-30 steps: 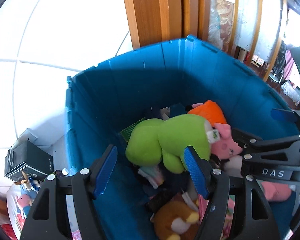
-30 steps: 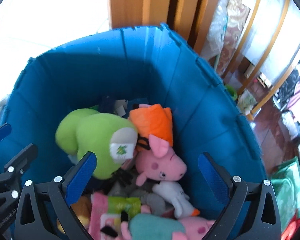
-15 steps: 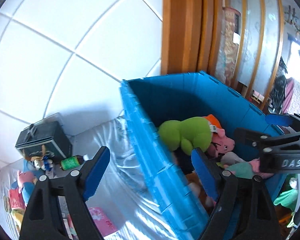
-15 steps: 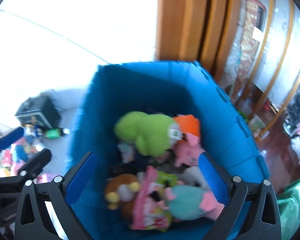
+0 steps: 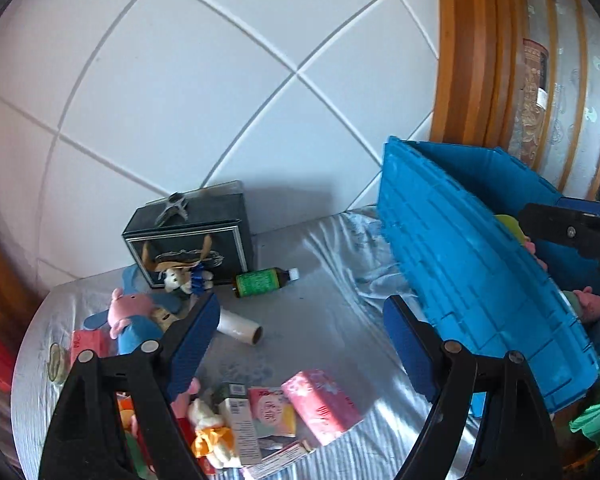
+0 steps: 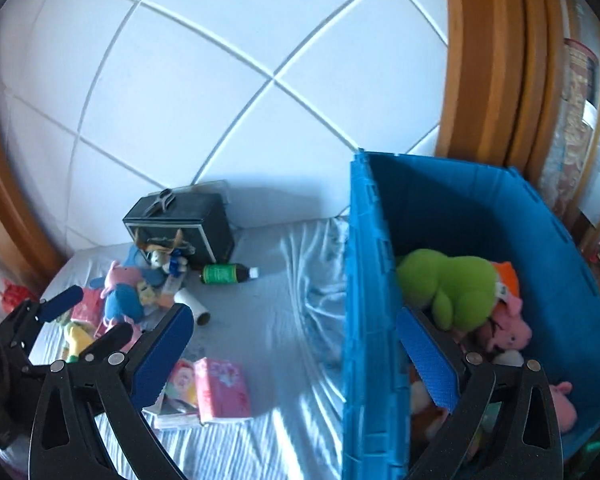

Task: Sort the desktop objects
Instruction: 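Move the right tool back toward the white paper roll, then grasp the white paper roll with the right gripper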

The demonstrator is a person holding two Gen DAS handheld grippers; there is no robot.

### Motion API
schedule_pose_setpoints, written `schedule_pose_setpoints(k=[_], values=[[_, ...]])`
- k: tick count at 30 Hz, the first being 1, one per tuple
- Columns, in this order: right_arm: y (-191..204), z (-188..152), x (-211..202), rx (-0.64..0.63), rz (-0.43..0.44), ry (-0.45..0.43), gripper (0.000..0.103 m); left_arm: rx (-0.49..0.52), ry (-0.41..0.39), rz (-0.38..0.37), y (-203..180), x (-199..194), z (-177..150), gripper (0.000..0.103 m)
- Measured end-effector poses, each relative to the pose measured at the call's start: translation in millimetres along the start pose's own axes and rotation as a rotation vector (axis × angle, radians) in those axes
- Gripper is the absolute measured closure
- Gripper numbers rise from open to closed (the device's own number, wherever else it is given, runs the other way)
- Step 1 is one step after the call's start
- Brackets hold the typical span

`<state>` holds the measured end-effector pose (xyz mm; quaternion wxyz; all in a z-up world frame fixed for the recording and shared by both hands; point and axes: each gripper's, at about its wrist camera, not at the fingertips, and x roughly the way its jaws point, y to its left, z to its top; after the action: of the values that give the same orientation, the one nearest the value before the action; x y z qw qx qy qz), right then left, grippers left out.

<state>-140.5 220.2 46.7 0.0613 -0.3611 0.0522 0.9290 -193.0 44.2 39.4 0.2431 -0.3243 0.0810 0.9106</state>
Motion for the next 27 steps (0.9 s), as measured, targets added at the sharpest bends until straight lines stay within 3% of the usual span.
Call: schedule_pose_setpoints(k=[7,11,15,18,23,27], values=[[58,-3,56,0.017,0.126,0.012,0.0,-0.099,-0.002,0.089,91,26,-20,0.019],[76,-4,102,0.039,0.208,0.081,0.0,-0.132,0.001,0.174,135,54,-24,0.019],[89,-4,152,0.046,0.204,0.144,0.0,-0.167,0.168,0.198,177,113,-35,0.019],[91,-5,193,0.072,0.203,0.196,0.0,-0.164,0.25,0.22,202,162,-44,0.022],[94,-9,265,0.11,0.232,0.279,0.0,-0.176,0.277,0.238,226,228,-44,0.026],[98,-11,321,0.112,0.195,0.311,0.001,-0.215,0.269,0.229,249,280,-31,0.029]])
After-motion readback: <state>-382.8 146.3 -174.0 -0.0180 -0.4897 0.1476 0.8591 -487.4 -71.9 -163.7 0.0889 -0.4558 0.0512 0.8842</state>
